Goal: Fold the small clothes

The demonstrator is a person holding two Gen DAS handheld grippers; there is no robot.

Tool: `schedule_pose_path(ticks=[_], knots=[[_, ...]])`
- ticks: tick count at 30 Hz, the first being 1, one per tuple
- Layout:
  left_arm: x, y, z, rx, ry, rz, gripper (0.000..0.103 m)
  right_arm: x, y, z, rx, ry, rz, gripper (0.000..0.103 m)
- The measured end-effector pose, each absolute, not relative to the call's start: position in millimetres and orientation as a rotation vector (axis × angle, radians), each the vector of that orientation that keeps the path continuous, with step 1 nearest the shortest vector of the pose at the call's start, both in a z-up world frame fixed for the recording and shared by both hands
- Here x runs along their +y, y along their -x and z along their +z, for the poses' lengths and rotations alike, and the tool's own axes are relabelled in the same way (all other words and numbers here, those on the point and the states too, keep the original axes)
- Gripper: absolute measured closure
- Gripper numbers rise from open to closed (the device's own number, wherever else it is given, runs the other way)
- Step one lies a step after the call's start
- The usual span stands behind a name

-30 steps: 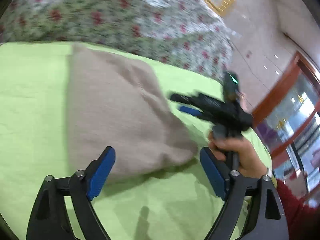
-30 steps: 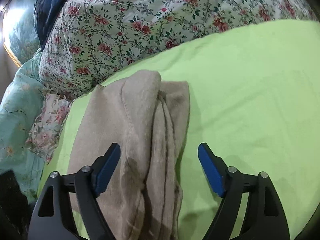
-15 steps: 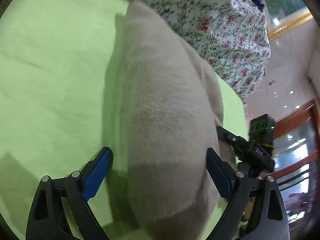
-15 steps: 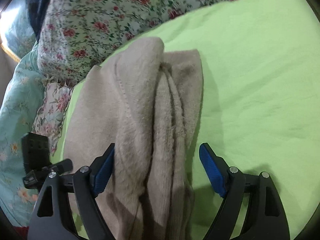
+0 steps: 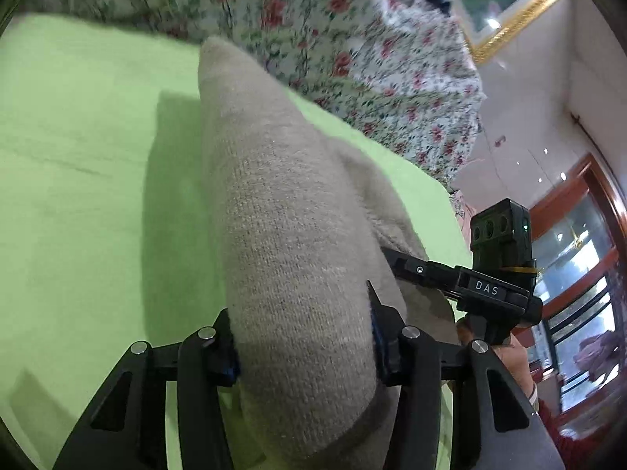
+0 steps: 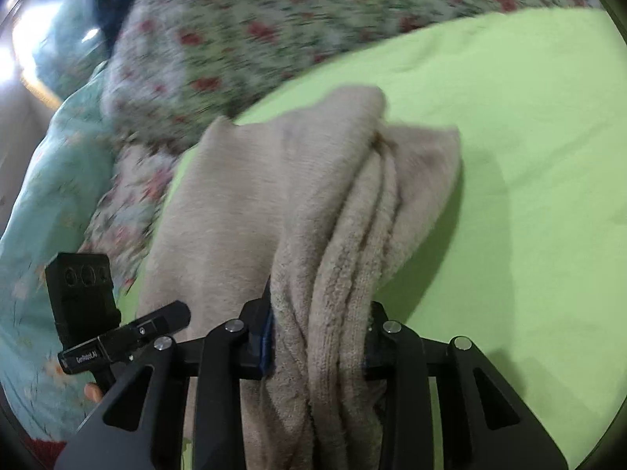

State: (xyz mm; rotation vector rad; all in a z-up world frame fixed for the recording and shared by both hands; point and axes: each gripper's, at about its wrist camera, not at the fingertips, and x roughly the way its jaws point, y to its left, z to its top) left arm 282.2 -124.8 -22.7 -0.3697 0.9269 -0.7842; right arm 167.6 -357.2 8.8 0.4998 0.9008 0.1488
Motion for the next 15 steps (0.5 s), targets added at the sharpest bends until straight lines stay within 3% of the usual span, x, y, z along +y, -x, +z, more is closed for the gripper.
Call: schedule_pose_path(ticks=[8, 15], knots=[[-18, -190, -1, 0.866, 0.336, -0.686, 0.054, -251, -140, 4, 0.859, -0.463, 0.334, 0.070], [18, -176, -51, 0.978, 0.355, -0.579, 0.049, -223, -135, -39, 0.949, -0.449, 0.272, 0.068]])
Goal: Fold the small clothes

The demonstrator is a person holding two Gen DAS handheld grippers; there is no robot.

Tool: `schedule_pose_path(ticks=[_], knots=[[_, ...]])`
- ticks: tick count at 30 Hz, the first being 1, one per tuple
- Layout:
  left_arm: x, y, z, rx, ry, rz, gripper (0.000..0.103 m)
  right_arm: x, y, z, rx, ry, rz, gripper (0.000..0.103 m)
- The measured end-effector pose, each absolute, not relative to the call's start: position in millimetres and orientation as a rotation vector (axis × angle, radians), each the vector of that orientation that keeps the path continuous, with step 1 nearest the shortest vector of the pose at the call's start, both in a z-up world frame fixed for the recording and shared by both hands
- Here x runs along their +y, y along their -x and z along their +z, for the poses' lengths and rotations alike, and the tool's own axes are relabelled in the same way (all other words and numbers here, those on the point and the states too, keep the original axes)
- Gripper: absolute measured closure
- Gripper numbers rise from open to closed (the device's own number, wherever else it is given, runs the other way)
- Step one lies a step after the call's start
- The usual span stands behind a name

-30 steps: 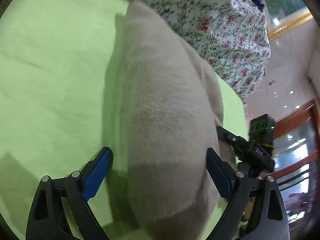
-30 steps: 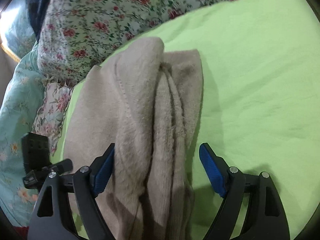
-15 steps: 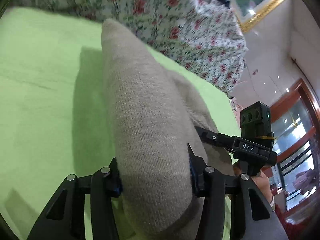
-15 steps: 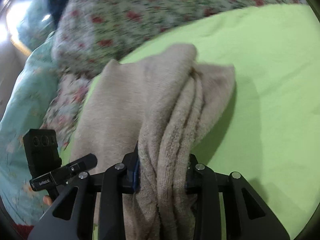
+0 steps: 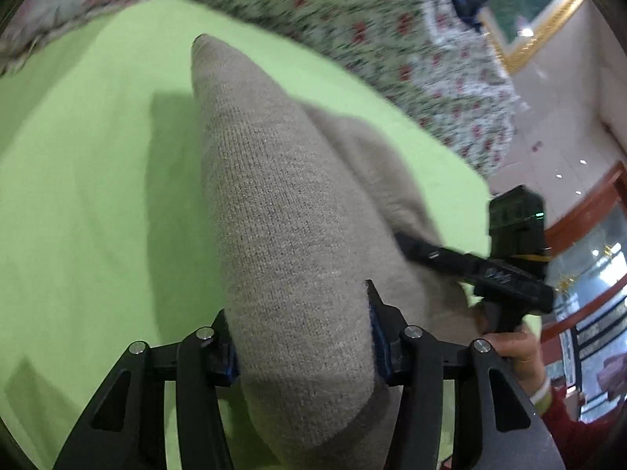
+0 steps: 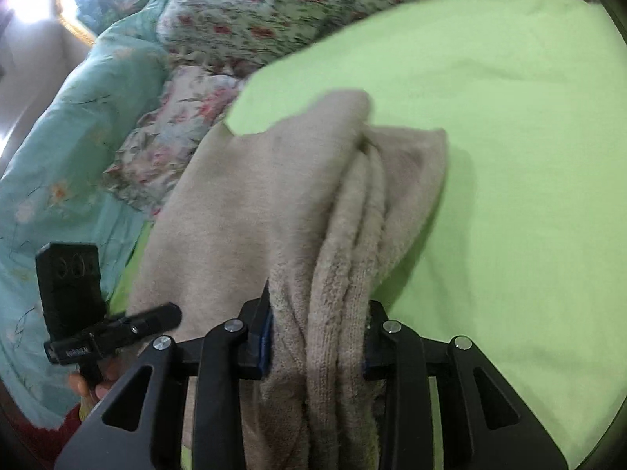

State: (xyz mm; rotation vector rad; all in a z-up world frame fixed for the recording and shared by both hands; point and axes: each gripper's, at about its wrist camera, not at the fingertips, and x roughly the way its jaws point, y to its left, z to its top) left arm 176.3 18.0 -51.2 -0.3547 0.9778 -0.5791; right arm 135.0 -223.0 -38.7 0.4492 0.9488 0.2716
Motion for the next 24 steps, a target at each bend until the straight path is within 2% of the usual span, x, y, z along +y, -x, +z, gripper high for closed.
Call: schedule_pose_path(ticks=[9, 18, 24], knots=[[34, -136, -37, 0.920, 0.292, -0.494, 0.039, -232, -117, -19, 0.920, -0.462, 0.195, 0.056], [60, -57, -30, 0.894, 0.272, -0.472, 0.035, -226, -62, 24, 0.766, -0.435, 0.149, 0.056], [54, -37, -44, 0.932, 0.247, -0.457, 0.035, -211, -49, 23, 0.780, -0.413, 0.178, 0.056]])
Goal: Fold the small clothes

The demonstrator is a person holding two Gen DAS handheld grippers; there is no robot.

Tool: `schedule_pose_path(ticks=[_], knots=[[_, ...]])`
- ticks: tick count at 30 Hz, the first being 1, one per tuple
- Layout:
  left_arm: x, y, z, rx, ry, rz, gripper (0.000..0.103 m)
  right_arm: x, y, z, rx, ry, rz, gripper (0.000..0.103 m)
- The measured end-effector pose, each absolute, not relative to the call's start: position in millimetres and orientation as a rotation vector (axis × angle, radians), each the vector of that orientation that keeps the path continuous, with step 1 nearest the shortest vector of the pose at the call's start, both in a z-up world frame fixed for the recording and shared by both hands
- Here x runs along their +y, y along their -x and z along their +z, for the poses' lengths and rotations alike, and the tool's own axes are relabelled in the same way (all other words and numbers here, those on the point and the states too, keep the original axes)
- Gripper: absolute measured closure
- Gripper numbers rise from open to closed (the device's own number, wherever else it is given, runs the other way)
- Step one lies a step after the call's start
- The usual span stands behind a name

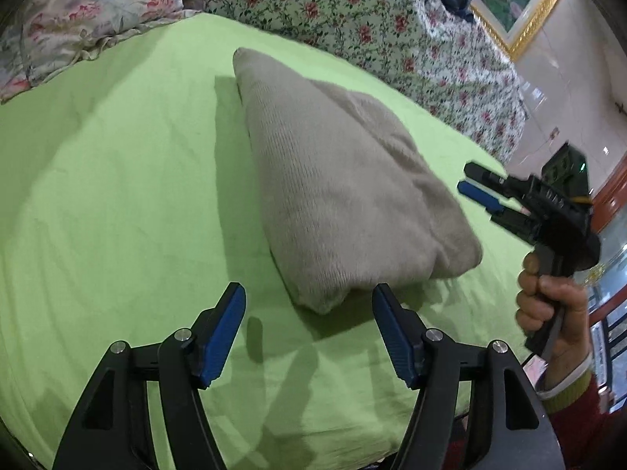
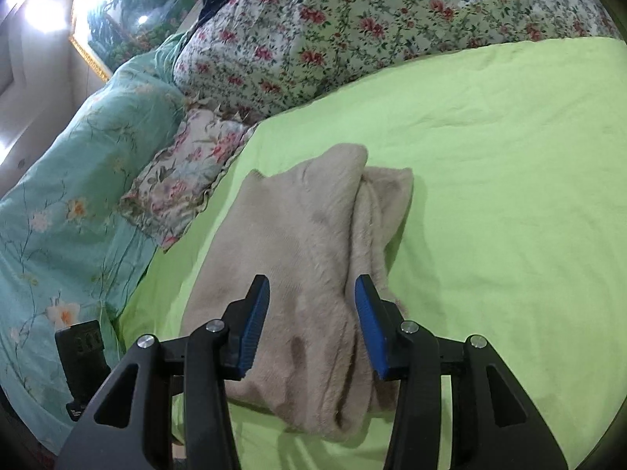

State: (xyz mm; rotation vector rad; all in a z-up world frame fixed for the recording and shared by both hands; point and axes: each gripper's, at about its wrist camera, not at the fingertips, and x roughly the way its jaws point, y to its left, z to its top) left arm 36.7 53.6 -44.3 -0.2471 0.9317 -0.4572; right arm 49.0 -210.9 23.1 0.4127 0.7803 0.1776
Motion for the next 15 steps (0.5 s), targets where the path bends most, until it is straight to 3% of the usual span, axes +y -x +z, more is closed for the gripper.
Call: schedule_pose_path(ticks=[8, 15], knots=[[52, -32, -20, 0.854, 0.228, -0.423, 0.035, -201, -82, 16, 0.825, -0.349, 0.184, 0.057], [53, -44, -9, 0.818, 0.288, -0.471, 0.035, -201, -114, -8, 0.903, -0.328, 0.181, 0.064]])
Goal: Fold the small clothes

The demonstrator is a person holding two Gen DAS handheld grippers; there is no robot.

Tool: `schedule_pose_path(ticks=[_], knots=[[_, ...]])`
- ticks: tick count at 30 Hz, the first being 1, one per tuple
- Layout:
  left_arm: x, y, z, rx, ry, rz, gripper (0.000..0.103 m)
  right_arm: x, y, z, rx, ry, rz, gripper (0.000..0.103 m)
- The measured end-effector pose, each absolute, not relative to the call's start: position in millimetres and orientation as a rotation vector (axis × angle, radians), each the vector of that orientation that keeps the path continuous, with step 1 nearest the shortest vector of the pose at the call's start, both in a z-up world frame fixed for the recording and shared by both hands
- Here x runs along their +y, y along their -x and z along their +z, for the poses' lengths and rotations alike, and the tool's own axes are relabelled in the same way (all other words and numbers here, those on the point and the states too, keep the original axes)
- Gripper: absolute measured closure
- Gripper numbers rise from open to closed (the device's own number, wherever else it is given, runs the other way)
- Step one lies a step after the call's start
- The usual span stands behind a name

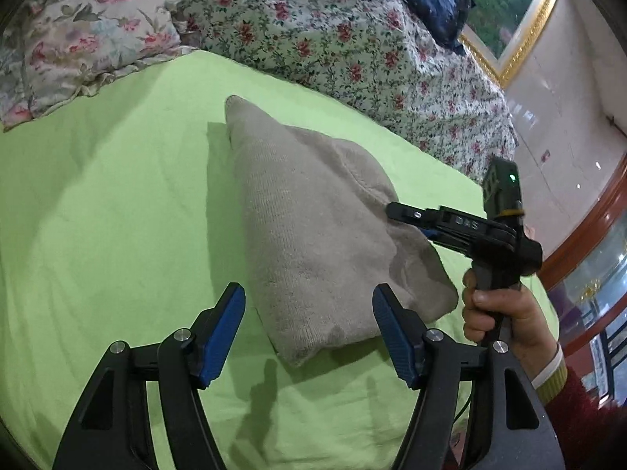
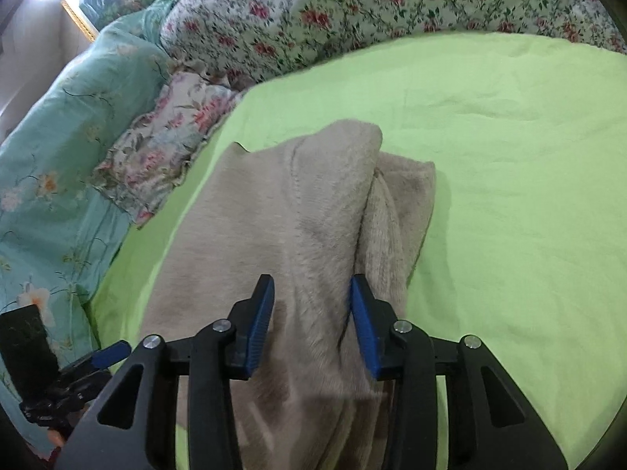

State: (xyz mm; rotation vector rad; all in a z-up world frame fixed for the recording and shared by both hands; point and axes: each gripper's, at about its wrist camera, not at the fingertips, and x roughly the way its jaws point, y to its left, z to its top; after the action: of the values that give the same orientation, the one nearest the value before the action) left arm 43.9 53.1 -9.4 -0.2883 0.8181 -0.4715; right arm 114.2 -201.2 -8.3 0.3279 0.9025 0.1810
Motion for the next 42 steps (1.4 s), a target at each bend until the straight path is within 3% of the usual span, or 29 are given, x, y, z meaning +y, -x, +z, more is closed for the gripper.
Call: schedule_pose_path(ticks=[4, 5, 6, 7, 14, 19, 24, 31, 32, 34, 42], knots=[[41, -45, -14, 0.838, 0.228, -0.479, 0.035, -210, -117, -12, 0.896, -0.372, 0.187, 0.069], [40, -45, -16, 0.848, 0.220, -0.473, 0.035, -210, -118, -13, 0.901, -0.370, 0.198, 0.073], [38, -47, -18, 0.856, 0.219, -0.470, 0.035, -209, -119, -13, 0.906, -0.366, 0.206, 0.085], [38, -48, -20, 0.859, 0.222, -0.468, 0.035, -209, -121, -14, 0.914, -0.366, 0.215, 0.087], [27, -59, 3, 0.799, 0.227, -0.485, 0.035, -216, -119, 41, 0.782, -0.337, 0.269, 0.089], [13, -71, 12, 0.780, 0.223, -0.518, 0.035, -217, -136, 7, 0.907, -0.225, 0.182, 0.089], [2, -84, 14, 0.785, 0.218, -0.571, 0.035, -245, -137, -13, 0.921, -0.317, 0.136, 0.089], [4, -95, 19, 0.780, 0.210, -0.624, 0.035, -244, -108, 6, 0.886, -0.406, 0.130, 0.077], [8, -94, 18, 0.784, 0.208, -0.624, 0.035, -243, -92, 11, 0.863, -0.419, 0.138, 0.073], [17, -88, 15, 0.791, 0.198, -0.618, 0.035, -238, -65, 13, 0.840, -0.423, 0.152, 0.051], [43, -42, -4, 0.830, 0.200, -0.539, 0.033, -234, 2, 6, 0.811, -0.401, 0.080, 0.050]])
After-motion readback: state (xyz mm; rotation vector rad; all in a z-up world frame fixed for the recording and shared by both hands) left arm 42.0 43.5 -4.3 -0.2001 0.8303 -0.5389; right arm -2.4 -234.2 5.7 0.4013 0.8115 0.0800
